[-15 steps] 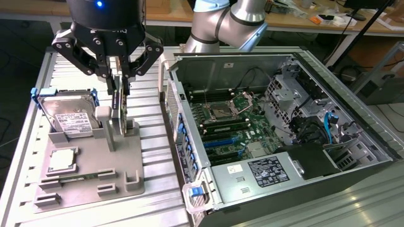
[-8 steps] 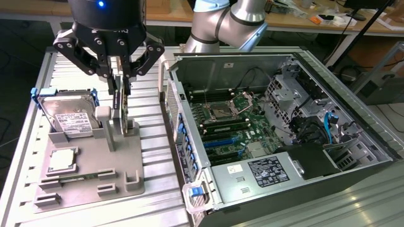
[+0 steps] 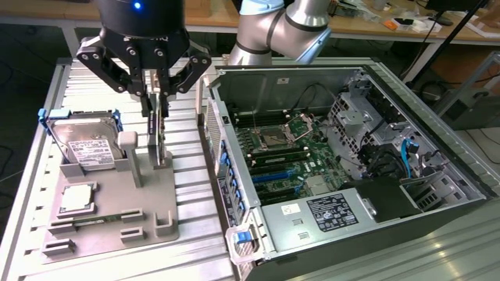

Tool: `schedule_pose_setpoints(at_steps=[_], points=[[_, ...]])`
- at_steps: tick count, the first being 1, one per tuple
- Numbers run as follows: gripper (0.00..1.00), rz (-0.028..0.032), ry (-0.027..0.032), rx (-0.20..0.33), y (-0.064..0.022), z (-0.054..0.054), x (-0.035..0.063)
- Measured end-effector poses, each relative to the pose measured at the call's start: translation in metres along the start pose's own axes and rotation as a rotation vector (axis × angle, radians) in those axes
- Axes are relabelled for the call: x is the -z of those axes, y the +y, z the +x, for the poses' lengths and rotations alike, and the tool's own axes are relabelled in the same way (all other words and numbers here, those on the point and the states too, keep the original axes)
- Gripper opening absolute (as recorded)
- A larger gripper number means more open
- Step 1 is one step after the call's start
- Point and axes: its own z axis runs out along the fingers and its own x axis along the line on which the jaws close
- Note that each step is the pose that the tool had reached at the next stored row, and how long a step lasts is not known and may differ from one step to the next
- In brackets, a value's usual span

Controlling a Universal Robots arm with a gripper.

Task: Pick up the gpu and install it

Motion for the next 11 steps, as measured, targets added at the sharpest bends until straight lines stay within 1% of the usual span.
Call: schedule_pose_setpoints(at_steps=[11], points=[[0.27, 0.0, 0.0, 0.0, 0.001, -0.012, 0.0]])
